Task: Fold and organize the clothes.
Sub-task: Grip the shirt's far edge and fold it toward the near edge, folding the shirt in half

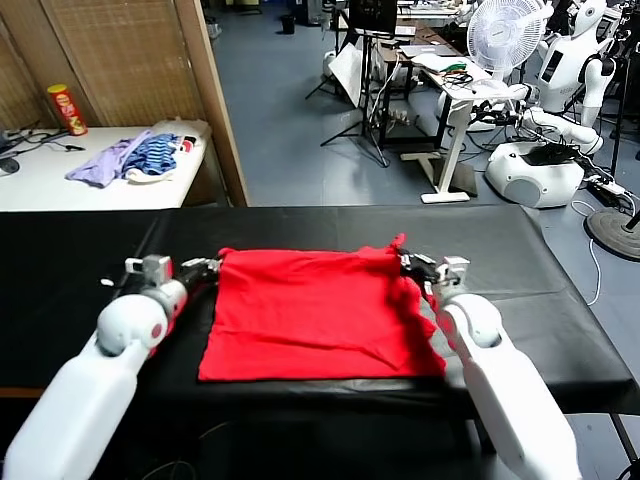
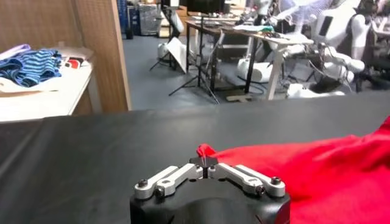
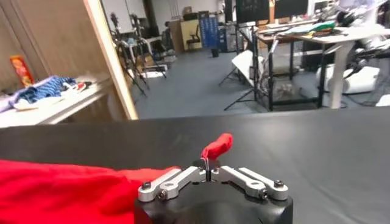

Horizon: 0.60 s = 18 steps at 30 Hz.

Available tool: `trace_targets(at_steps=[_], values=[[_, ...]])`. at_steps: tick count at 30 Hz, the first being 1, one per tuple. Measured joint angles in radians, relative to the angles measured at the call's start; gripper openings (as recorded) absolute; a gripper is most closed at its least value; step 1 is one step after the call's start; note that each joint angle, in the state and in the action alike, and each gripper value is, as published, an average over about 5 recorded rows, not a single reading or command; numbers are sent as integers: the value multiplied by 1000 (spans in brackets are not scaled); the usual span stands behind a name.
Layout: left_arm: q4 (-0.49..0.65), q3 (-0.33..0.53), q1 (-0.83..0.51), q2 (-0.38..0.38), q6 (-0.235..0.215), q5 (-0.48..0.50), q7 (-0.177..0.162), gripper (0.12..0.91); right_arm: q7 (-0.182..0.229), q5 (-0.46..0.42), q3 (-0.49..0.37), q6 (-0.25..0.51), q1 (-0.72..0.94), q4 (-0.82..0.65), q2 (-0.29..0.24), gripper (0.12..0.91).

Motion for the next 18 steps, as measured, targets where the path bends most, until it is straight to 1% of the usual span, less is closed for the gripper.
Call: trace_targets(at_steps=[3, 8, 12, 17, 18], values=[[-52, -17, 54, 19, 4, 16, -9, 128, 33, 27, 21, -47, -66, 83, -29, 123], [-124, -38, 131, 44, 14, 52, -8, 128, 79, 33, 51, -132, -151, 185, -57, 123], [-164, -53, 195, 48, 23, 96, -4, 128, 85, 30, 66, -158, -197, 221, -62, 123], [-193, -75, 268, 44, 36, 129, 1, 128, 71, 31, 84, -166, -237, 243, -63, 124], [-199, -79, 281, 42, 42, 131, 2, 128, 67, 32, 88, -169, -243, 248, -64, 135]])
